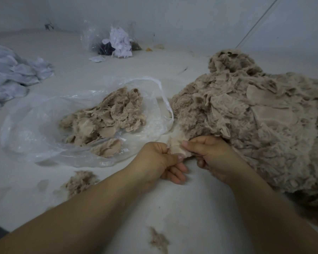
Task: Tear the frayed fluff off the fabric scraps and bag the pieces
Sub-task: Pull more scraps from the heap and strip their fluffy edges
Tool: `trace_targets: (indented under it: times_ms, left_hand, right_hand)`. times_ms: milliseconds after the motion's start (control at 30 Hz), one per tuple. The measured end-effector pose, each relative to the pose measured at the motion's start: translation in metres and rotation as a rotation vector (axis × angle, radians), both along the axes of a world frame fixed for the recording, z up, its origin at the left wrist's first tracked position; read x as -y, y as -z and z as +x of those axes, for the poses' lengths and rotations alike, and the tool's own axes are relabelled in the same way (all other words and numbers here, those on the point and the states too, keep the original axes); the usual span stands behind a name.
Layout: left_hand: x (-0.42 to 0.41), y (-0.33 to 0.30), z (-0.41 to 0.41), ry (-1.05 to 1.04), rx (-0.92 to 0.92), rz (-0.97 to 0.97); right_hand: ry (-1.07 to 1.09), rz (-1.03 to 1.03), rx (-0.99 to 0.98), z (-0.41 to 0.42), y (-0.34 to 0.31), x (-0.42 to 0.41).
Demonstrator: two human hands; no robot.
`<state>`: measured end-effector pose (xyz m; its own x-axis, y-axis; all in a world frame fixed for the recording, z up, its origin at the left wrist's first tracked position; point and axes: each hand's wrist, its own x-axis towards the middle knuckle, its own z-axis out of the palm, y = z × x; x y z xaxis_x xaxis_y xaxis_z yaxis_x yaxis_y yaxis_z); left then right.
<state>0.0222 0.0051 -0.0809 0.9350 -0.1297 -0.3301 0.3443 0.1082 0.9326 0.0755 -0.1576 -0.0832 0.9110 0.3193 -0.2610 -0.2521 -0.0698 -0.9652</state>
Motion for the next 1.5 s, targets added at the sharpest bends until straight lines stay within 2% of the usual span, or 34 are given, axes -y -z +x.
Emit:
trace_targets:
  times_ms: [200,433,500,567,633,733,867,1000,1233,1300,1400,1467,1500]
  left_hand:
    - [-0.010,-0.003,-0.004,0.163,-0.028,0.081]
    - [-0.038,-0.021,-0.011,0.700,-0.086,0.319]
    - [-0.038,-0.029,-0.008,0.754,-0.069,0.348]
    - [-0.032,-0.033,-0.004,0.637,-0.021,0.406]
    - [-0.024,-0.030,0.002,0.376,-0.048,0.440]
    - [-0.012,-0.022,0.005,0.136,-0.075,0.389]
    - [-0.004,-0.016,0.005,0.030,-0.086,0.211]
    - [-0.003,-0.012,0.006,0.065,-0.038,0.211]
    - [-0.016,-0.015,0.004,0.082,-0.089,0.071]
    - [-0.020,-0.020,0.009,-0.066,-0.084,0.005]
    - [-0.032,-0.029,0.028,-0.472,0.036,-0.278]
    - [-0.036,-0.031,0.037,-0.564,0.141,-0.371]
    - [-0.034,-0.030,0.038,-0.553,0.148,-0.328]
  right_hand:
    - [0.005,0.005,0.011,-0.001,0.001,0.000]
    - [-0.004,-0.007,-0.011,0.002,0.003,0.002]
    - [-0.031,-0.028,-0.008,0.000,0.002,0.002]
    - [-0.056,-0.025,-0.020,0.000,0.000,0.003]
    - [-0.073,-0.016,-0.031,0.000,-0.001,0.004]
    - [-0.075,-0.031,-0.024,0.001,0.000,0.006]
    - [-0.087,-0.045,-0.011,0.001,-0.001,0.007]
    - [-0.099,-0.015,0.015,-0.002,-0.002,0.005]
    - [-0.048,-0.007,0.024,-0.004,-0.002,0.002]
    - [-0.015,-0.003,0.002,0.000,0.003,0.003]
    - [-0.006,-0.036,-0.009,0.002,0.003,0.004]
    - [-0.015,-0.073,-0.017,0.002,0.002,0.002]
    - [-0.017,-0.084,-0.022,0.002,0.001,0.002]
